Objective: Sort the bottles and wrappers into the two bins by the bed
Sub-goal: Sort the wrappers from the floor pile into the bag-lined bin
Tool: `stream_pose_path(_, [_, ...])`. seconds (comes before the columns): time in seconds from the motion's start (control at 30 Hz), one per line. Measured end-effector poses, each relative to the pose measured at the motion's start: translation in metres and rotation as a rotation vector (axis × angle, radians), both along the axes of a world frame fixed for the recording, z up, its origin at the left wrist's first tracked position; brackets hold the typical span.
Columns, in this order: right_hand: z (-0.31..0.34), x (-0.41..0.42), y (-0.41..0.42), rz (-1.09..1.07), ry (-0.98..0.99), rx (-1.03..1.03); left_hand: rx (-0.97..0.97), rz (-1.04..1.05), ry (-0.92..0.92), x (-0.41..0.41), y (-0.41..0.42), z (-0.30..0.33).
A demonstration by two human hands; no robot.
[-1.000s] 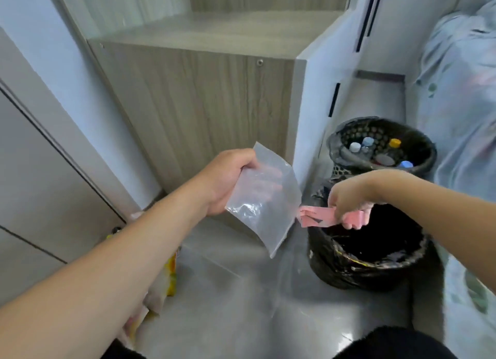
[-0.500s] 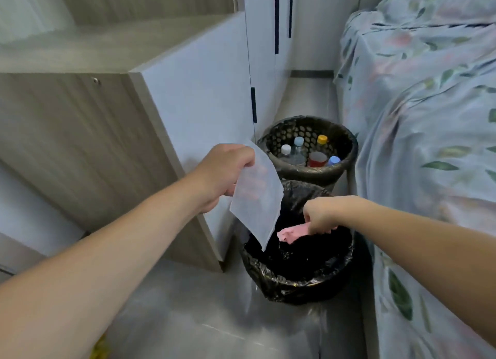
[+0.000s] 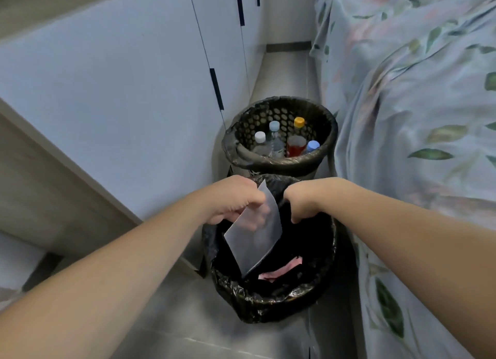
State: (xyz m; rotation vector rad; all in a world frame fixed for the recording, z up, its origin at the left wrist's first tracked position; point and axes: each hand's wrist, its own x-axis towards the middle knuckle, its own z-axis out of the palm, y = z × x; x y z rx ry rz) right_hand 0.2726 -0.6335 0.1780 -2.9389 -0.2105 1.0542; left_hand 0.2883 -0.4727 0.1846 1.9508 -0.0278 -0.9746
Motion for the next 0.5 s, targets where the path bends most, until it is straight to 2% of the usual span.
stream_pose_path(0.13, [0.002,0.007,-0.004,0.003,0.010,-0.013,0.001,0.012,0.123,0.010,-0.003,-0.021])
stream_pose_path(0.23, [0.000,0.009,-0.003,0.029,0.027,-0.021,-0.001,0.057,0.148,0.014,-0.007,-0.043])
stream_pose_path(0.3, [-0.002,0.008,-0.001,0.056,0.051,-0.042,0.129,-0.060,0.016,0.019,-0.010,-0.060])
stream_pose_path(0.4, [-0.001,0.008,0.000,0.080,0.073,-0.070,0.543,-0.457,-0.354,0.020,-0.017,-0.081])
stream_pose_path(0.5, [0.000,0.010,-0.001,0.091,0.075,-0.079,0.803,-0.651,-0.645,0.011,-0.025,-0.091])
